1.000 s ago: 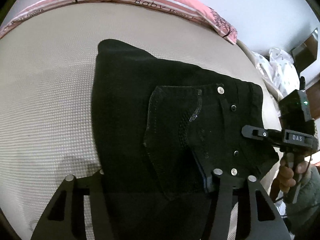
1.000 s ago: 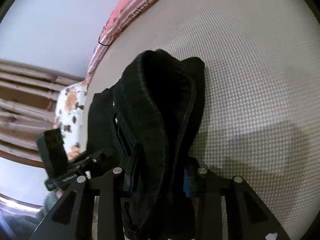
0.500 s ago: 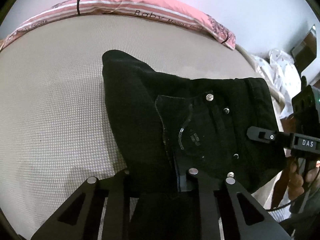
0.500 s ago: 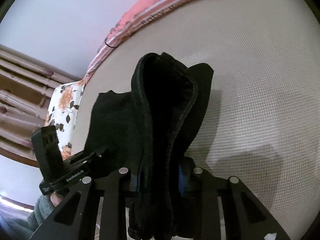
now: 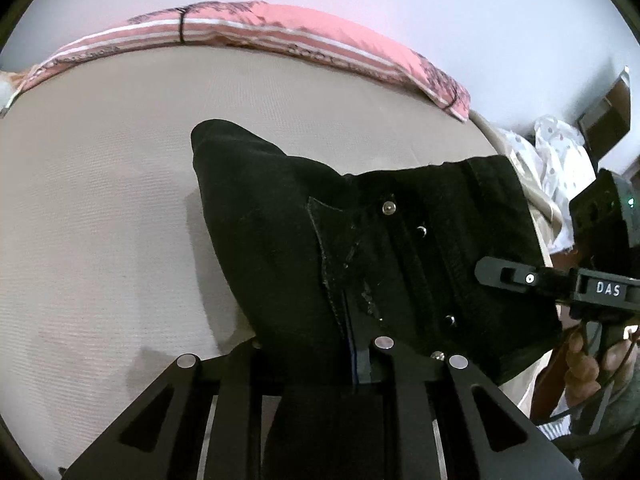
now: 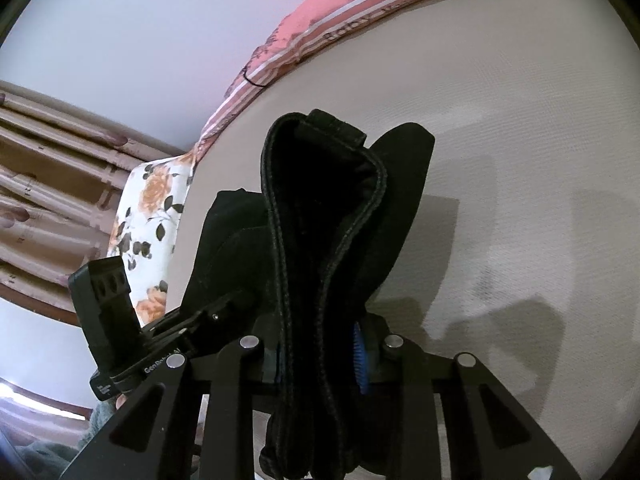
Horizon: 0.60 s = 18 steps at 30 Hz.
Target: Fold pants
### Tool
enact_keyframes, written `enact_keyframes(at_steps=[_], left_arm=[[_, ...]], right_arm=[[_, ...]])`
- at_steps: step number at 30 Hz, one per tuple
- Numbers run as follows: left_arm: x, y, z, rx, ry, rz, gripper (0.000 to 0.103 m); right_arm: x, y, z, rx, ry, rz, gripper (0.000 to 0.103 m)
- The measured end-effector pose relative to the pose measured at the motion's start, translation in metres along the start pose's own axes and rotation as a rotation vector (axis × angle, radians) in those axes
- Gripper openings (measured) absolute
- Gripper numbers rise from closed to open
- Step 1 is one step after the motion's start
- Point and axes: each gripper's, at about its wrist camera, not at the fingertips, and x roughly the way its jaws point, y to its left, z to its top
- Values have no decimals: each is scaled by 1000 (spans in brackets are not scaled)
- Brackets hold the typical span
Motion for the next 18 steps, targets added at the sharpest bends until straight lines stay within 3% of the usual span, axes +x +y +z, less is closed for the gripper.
enact_keyframes(at_steps=[18], left_arm=[[-1,63,82,-46,-87,78,18]], right_arm=[[64,35,88,-59,4,86,25]])
